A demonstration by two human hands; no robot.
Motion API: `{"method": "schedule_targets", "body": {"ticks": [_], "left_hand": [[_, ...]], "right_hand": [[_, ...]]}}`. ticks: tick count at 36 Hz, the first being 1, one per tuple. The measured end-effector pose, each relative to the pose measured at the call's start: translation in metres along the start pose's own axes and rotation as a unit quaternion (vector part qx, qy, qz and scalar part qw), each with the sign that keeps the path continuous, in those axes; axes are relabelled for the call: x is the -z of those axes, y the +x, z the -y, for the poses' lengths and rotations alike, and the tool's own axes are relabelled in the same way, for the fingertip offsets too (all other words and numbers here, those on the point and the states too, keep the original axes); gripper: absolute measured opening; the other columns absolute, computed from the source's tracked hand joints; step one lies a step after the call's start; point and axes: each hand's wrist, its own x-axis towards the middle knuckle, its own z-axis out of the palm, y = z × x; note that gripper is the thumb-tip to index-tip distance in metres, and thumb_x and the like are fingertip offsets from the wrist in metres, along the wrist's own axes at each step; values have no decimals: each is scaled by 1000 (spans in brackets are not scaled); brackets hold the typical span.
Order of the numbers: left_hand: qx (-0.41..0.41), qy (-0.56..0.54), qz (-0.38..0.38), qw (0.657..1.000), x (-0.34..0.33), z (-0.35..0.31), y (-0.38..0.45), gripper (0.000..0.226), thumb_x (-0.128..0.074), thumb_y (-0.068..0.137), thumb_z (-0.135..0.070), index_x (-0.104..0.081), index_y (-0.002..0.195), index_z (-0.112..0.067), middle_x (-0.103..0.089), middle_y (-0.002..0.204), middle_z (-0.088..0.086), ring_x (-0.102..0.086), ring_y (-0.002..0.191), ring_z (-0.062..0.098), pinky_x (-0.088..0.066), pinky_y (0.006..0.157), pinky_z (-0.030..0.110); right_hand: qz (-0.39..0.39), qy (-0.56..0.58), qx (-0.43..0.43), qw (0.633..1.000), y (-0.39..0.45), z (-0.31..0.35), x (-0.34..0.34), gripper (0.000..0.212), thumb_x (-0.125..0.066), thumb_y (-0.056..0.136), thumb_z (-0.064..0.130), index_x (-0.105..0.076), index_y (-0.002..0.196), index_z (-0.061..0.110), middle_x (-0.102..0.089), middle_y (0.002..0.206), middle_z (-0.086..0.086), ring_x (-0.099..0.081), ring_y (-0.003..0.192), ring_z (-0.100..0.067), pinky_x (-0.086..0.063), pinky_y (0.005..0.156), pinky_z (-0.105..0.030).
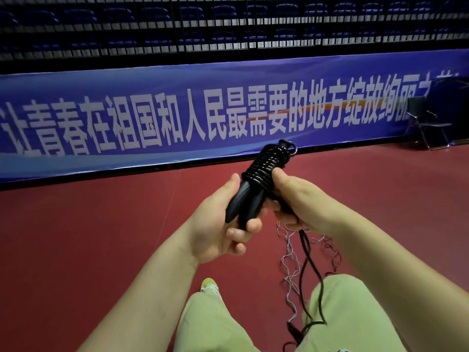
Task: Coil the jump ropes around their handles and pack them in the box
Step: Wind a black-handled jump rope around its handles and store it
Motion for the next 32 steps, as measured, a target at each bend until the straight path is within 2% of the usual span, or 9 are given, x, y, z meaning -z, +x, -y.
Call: {"method": "schedule_targets", "body": {"ticks": [5,12,15,19,23,26,28,30,32], "left_hand": [[-32,112,-100,988,-1,2,2,67,-19,92,-66,-61,91,-13,-52,62,-1,-23,46,9,-31,50,24],[-82,177,-169,966,-1,0,9,57,-22,95,-62,-59,98,-18,-54,63,-1,-27,44,9,-31,52,25],[-92,243,-217,941,2,-1,12,57,-24,96,-61,-60,97,-17,-54,65,-2,-35,47,9,-34,54,26],[-125,386,-271,873,10,-2,13,57,-28,96,-57,-60,95,-11,-54,76,1,-44,65,20,-37,67,35],[-128,435,-291,842,12,6,12,34,-40,93,-56,-56,90,-26,-54,74,-7,-51,67,12,-40,66,33],[-128,429,-279,850,11,11,13,21,-55,88,-52,-55,97,-33,-60,82,-10,-56,73,11,-44,68,32],[-128,424,-274,854,9,13,13,25,-63,84,-48,-54,101,-33,-62,89,-9,-59,80,12,-46,71,32],[-131,423,-277,853,7,13,14,30,-67,80,-46,-52,102,-32,-62,93,-9,-59,84,12,-46,73,32],[-141,417,-278,854,4,12,14,32,-70,78,-44,-52,101,-30,-63,92,-9,-60,81,11,-47,71,32]], "right_hand": [[-34,-2,-20,999,1,-4,-5,46,-24,100,50,-37,71,16,-29,60,1,-18,46,-9,-17,41,-20],[-132,-44,-17,990,13,-7,-17,56,-23,99,54,-38,61,15,-27,45,9,-22,38,-11,-19,41,-22],[-154,-36,-10,987,14,-8,-19,55,-25,101,51,-41,64,14,-29,47,6,-24,40,-13,-19,43,-24],[-96,40,-26,994,9,-10,-19,39,-37,101,44,-55,90,11,-42,56,4,-35,41,-11,-28,42,-20],[-39,86,-59,994,5,-13,-16,41,-48,89,54,-57,94,14,-50,63,7,-40,46,-10,-29,42,-21],[-51,107,-85,989,6,-11,-16,55,-48,72,67,-58,86,15,-50,65,3,-39,46,-11,-27,41,-22],[-86,83,-82,989,7,-11,-16,58,-48,80,67,-60,88,11,-51,65,1,-39,45,-11,-26,41,-22],[-116,59,-69,989,8,-10,-16,47,-47,91,56,-60,82,11,-49,65,-1,-36,43,-10,-23,41,-21],[-132,51,-48,989,8,-9,-15,41,-52,90,52,-56,75,14,-45,62,-1,-32,43,-11,-22,42,-21]]}}
